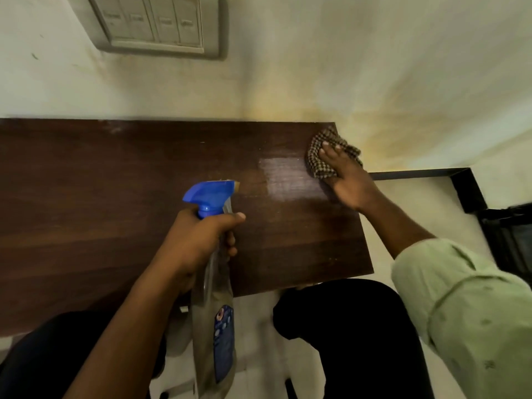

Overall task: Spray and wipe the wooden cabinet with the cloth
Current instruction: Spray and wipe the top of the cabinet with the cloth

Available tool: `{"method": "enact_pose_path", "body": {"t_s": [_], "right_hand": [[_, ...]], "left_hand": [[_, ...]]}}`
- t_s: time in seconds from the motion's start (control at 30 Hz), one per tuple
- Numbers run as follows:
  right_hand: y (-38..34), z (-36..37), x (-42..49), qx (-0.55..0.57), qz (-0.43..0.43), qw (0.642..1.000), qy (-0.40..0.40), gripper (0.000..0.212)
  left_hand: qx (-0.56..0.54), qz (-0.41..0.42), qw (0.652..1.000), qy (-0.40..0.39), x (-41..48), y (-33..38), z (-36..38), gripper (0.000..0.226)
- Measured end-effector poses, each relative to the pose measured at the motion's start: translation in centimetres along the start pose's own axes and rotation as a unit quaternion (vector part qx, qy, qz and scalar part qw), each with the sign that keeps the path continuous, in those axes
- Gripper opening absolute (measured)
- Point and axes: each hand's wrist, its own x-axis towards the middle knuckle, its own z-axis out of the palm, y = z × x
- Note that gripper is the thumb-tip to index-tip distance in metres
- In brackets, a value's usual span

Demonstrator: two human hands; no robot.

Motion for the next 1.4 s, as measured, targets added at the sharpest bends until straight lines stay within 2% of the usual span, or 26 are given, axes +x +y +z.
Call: {"method": "enact_pose_path", "body": {"t_s": [0.1,0.2,0.43,0.53,0.67,0.8,0.9,1.07,1.2,1.27,1.4], "right_hand": [[0.3,0.7,-6.3,0.004,0.005,1.0,-0.011,0.061],[0.3,1.3,-8.5,-0.012,0.008,1.0,-0.023,0.061],[-0.3,-0.7,1.5,-0.034,0.049,0.998,-0.028,0.054],[-0.7,-1.5,3.8,-0.064,0.039,0.997,-0.035,0.054],[-0.1,-0.8,-1.6,-0.061,0.001,0.997,-0.039,0.059],[0.6,0.7,-10.7,-0.042,-0.006,0.996,-0.074,0.058],[0.4,1.2,-13.8,-0.024,-0.003,0.996,-0.088,0.065],[0.2,0.9,-10.6,-0.002,0.03,0.998,-0.054,0.056],[-2.7,1.3,-6.0,-0.052,0.1,0.993,-0.023,0.058],[-5.6,2.6,-5.4,-0.067,0.082,0.994,-0.021,0.06],[-10.6,5.5,-6.1,-0.074,-0.02,0.996,-0.051,0.066]], "left_hand": [[0.005,0.008,1.0,-0.006,-0.1,-0.1,-0.2,0.021],[0.027,0.011,0.999,-0.015,0.0,-0.4,-0.1,0.015],[0.032,-0.012,0.999,-0.016,0.0,-1.4,1.2,0.018],[0.037,-0.011,0.999,-0.009,0.0,-1.6,1.2,0.017],[0.036,0.001,0.999,-0.009,0.1,-1.3,0.6,0.018],[0.032,0.017,0.999,-0.01,0.0,-0.9,0.1,0.018],[0.035,0.032,0.999,-0.015,-0.2,-0.9,0.0,0.016],[0.029,0.046,0.998,-0.018,-0.5,-1.0,0.3,0.016],[0.03,0.039,0.999,-0.008,-0.6,-1.0,0.1,0.015],[0.028,0.032,0.999,-0.005,-0.6,-0.7,0.0,0.018],[0.016,0.024,1.0,0.011,-0.6,-0.1,-0.2,0.018]]}}
